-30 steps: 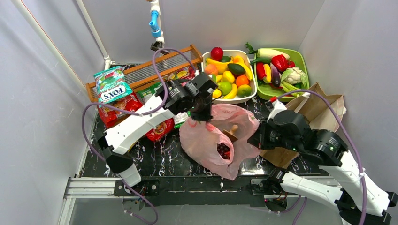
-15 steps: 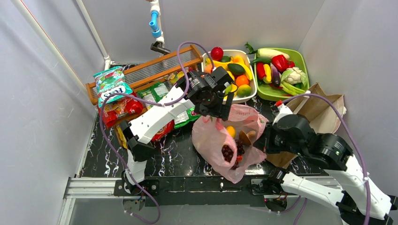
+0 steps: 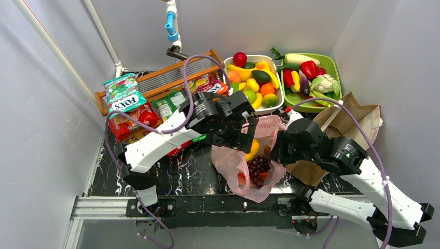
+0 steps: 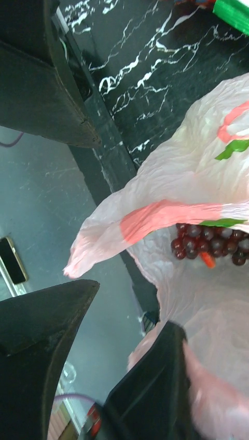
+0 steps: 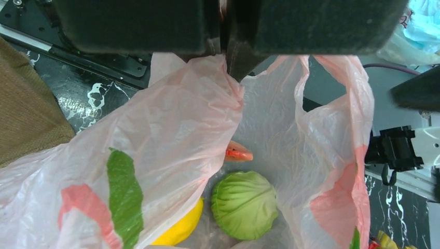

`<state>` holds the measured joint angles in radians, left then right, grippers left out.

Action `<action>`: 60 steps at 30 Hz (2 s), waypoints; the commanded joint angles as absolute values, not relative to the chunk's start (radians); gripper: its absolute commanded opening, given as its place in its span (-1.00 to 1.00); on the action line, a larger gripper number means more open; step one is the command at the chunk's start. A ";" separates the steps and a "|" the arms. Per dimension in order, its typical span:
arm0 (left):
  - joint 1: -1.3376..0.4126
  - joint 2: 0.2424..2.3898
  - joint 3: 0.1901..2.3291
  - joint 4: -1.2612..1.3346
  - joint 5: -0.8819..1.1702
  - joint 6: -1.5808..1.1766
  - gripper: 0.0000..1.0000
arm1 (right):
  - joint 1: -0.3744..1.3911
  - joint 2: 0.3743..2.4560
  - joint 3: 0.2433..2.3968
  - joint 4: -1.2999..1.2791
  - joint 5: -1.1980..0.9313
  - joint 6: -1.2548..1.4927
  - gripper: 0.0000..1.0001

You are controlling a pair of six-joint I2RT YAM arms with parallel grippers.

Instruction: Place the mixed food into the grocery bags and tie them

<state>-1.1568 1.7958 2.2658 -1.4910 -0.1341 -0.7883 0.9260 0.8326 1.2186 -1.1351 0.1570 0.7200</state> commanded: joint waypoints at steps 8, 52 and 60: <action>-1.291 1.709 2.208 -1.683 -0.099 -0.955 0.97 | 0.933 0.816 1.148 -1.085 0.109 0.704 -0.97; -1.506 1.844 2.062 -1.364 -0.178 -0.915 -1.00 | 0.933 0.793 1.103 -1.062 0.177 0.747 -0.97; -1.498 1.880 2.458 -1.560 -0.179 -0.874 -1.00 | 0.933 0.818 1.242 -1.108 0.162 0.740 -0.97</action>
<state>-1.5009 1.9018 2.2372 -1.4269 -0.1768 -0.9112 0.9260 0.8120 1.1294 -1.1046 0.1547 0.7372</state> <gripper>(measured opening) 0.014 0.032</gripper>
